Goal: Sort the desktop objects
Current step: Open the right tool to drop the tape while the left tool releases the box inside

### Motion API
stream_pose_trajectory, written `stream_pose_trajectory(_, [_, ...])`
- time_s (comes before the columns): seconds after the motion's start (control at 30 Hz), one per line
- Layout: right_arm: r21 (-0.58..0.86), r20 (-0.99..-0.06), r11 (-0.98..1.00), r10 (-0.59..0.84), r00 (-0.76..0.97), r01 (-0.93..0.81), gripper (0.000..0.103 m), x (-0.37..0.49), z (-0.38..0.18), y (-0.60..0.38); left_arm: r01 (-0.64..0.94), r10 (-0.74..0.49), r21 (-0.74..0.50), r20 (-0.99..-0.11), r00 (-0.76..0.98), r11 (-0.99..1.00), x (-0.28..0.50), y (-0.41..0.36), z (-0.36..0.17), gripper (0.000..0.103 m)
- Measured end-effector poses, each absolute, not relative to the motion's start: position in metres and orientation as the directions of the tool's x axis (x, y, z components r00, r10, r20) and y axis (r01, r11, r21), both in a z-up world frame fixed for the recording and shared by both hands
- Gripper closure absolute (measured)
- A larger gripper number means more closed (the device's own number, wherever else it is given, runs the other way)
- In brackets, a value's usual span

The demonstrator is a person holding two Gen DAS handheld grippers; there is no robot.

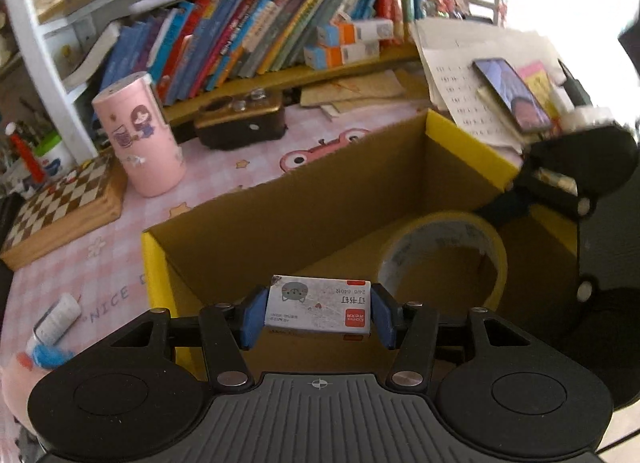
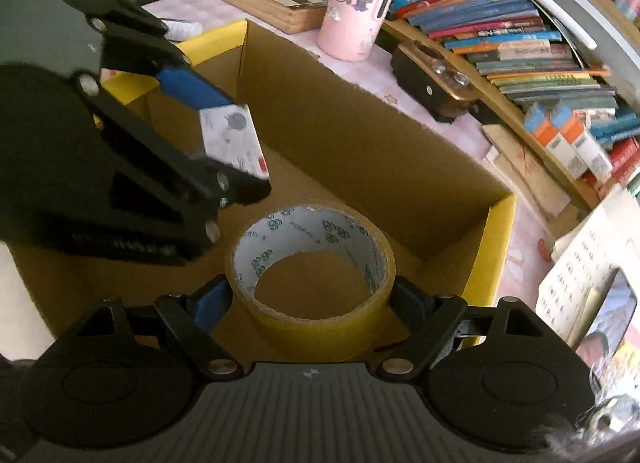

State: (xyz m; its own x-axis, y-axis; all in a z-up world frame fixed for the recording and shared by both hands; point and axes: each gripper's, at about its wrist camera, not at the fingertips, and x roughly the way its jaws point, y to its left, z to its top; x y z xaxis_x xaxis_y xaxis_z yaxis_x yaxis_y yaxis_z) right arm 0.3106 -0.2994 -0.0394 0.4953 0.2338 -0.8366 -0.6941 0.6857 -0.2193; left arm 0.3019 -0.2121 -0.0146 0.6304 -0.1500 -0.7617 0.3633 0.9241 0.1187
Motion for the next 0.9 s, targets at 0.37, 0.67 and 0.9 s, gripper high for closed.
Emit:
stream_pose_trajectory(0.37, [-0.241,-0.859,0.669,0.19,0.476,-0.703,0.019,0.316,-0.05,-0.296,0.395,-0.154,0.114,-0.795,0.586,0.911,0.307,-0.218,-0.021,0.05])
stream_pose_trajectory(0.67, [-0.222,-0.856,0.695,0.196,0.478,-0.684,0.019,0.311,-0.049,-0.305,0.428,-0.161,0.134,-0.795,0.585,0.894,0.307,-0.224,-0.023,0.049])
stream_pose_trajectory(0.9, [-0.21,-0.821,0.735,0.226,0.525,-0.645,0.013,0.31,-0.042,-0.311,0.392,-0.188,0.09,-0.766,0.614,0.916,0.304,-0.215,-0.019,0.035])
